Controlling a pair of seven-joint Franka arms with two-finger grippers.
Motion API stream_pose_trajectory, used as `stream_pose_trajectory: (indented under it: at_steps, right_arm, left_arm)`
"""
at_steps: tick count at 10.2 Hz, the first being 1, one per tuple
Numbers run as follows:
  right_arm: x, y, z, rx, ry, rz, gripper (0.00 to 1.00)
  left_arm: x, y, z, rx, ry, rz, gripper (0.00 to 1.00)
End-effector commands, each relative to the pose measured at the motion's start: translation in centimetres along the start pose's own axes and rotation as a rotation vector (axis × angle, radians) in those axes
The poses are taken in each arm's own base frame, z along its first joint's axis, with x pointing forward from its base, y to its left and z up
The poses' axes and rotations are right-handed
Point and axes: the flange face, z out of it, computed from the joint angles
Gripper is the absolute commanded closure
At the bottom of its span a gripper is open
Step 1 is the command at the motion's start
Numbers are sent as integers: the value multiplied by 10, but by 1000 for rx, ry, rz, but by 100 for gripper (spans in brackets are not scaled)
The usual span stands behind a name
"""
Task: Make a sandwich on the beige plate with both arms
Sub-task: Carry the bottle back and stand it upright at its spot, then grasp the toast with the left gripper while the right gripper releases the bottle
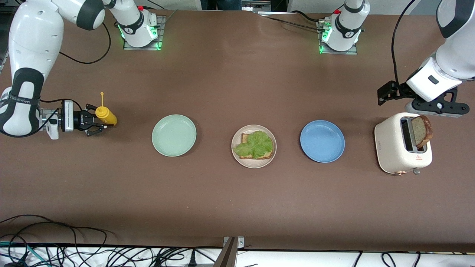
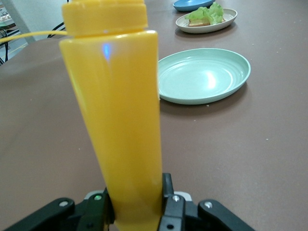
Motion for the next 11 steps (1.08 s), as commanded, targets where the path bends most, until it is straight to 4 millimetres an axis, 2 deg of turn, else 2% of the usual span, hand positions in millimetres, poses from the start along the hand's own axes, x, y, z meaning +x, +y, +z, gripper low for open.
stream_pose_trajectory:
  at_steps: [1, 2, 3, 4, 6, 8, 11]
  right_arm:
    - [-6, 1, 3, -22, 37, -69, 100]
    - [-5, 5, 12, -20, 59, -95, 100]
    - [-9, 5, 17, -24, 80, -99, 100]
    - [-20, 3, 27, -33, 128, -89, 100]
    - [-33, 0, 39, -42, 190, -78, 100]
    - [-42, -3, 42, -41, 197, -61, 100]
    - [-48, -4, 50, -48, 219, -54, 100]
  left_arm:
    - [6, -23, 9, -13, -16, -31, 0]
    - [9, -51, 21, -16, -32, -52, 0]
    - [14, -89, 34, -27, -44, -26, 0]
    - [21, -118, 45, -34, -42, 19, 0]
    - [27, -176, 78, -52, -78, -36, 0]
    - [35, -199, 119, 3, -120, -44, 0]
    - [36, -219, 167, 35, -200, -51, 0]
